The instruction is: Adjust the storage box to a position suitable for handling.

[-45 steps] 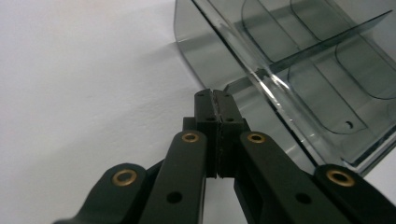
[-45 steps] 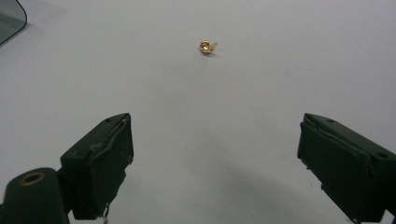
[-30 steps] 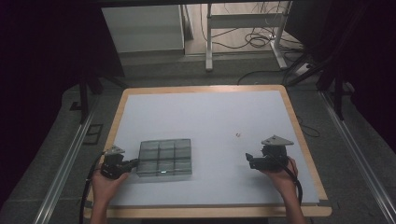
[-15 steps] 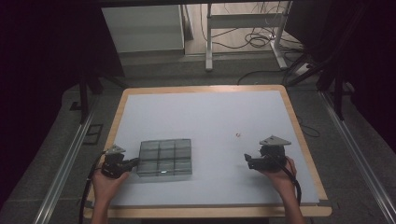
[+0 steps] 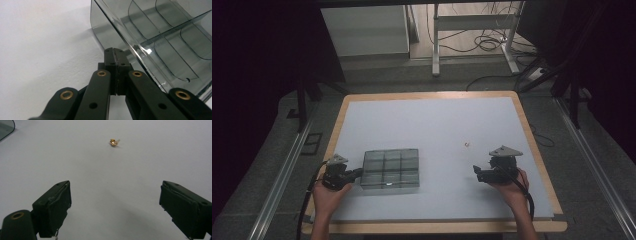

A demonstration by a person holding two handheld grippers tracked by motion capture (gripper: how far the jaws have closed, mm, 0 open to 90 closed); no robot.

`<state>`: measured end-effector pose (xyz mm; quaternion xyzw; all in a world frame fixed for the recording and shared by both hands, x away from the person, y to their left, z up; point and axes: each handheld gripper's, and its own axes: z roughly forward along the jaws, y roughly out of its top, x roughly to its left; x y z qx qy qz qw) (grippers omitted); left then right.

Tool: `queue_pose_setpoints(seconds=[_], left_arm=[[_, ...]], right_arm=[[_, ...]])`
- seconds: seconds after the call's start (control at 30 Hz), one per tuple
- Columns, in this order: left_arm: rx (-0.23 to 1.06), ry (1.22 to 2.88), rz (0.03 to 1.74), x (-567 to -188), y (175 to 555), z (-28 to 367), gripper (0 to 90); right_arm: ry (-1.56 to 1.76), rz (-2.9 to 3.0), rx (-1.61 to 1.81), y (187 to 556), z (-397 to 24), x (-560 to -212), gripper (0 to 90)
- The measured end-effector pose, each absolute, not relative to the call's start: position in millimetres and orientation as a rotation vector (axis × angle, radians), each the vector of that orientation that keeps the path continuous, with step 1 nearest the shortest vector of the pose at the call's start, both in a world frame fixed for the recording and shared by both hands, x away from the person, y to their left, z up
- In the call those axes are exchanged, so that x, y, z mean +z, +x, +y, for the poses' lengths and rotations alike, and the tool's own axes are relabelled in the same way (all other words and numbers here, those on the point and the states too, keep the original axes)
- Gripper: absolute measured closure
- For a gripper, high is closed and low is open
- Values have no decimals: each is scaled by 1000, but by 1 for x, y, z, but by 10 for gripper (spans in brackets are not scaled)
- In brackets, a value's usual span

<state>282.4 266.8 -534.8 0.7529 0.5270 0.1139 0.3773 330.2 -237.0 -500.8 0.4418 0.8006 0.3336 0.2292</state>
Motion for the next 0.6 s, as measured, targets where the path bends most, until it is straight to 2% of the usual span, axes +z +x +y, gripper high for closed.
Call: queue_pose_setpoints(seconds=[0.6], left_arm=[[289, 1946, 1321, -534, 287, 254, 897]], right_arm=[[1221, 2215, 898, 330, -237, -504, 99]])
